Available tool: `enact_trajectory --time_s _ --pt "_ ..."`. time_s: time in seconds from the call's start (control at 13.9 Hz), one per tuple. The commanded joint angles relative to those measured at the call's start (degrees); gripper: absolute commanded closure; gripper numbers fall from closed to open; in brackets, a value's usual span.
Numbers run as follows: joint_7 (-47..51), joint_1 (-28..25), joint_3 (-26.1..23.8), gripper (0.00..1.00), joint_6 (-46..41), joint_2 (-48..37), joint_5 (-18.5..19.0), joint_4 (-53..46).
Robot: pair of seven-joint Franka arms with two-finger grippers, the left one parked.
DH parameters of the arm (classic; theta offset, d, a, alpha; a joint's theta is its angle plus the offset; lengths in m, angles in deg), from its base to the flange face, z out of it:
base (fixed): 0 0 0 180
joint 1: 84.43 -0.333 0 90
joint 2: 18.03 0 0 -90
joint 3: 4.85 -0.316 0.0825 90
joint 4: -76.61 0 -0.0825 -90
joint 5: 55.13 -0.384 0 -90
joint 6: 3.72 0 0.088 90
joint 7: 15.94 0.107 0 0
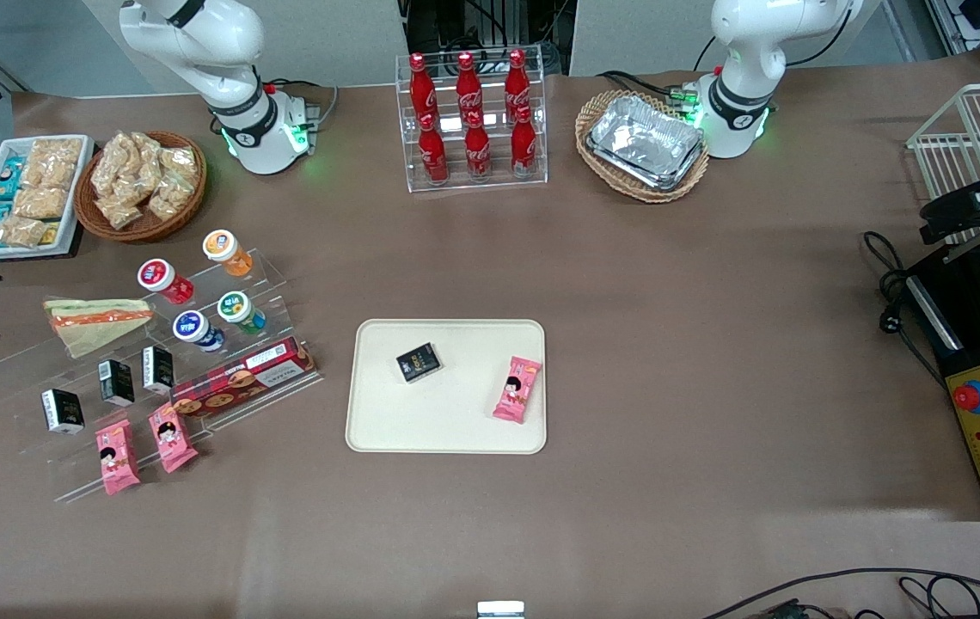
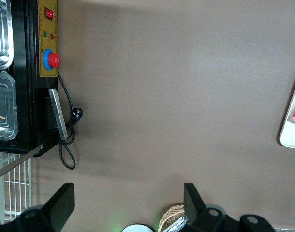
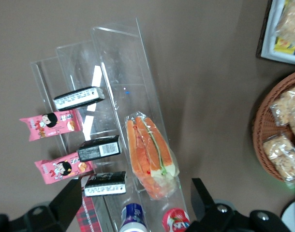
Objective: Place sandwich on tray
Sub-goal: 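Close the right gripper on the wrapped sandwich and lift it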
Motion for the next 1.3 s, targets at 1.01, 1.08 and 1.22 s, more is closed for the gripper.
enact_trajectory --time_s 1.01,1.08,1.22 --pt "1.9 -2.7 -0.8 0.05 23.3 -5.9 6.8 24.2" --pt "1.9 -2.7 -0.8 0.13 25.5 -5.9 7.3 25.2" --pt "2.0 -2.6 -0.8 0.5 27.4 -5.7 7.3 26.2"
